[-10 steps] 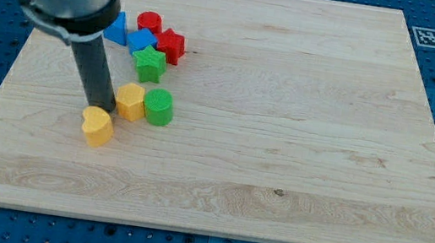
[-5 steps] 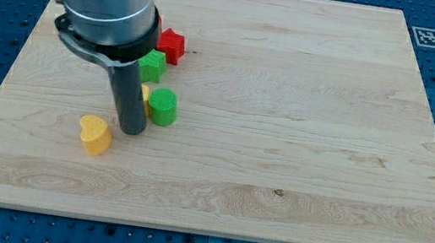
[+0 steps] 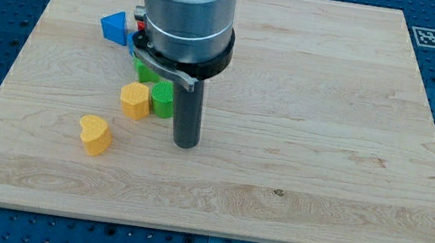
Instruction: Separate the yellow blocks from the group of blocks
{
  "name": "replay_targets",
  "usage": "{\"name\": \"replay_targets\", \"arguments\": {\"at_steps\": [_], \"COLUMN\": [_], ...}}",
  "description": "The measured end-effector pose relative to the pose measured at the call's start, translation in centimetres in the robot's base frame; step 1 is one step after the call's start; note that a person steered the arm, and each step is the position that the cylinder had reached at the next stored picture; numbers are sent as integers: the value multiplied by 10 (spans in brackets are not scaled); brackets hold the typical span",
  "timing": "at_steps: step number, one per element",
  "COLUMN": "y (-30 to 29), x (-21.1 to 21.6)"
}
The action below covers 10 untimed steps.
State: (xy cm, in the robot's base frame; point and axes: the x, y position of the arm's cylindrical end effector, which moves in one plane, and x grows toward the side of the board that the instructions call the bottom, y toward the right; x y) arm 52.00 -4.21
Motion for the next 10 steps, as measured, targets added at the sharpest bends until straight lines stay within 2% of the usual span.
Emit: {"name": "replay_targets", "arguments": {"at_steps": [2, 4, 7, 10], "y": [-17, -23, -90, -109], "x": [-44, -48, -48, -71]}}
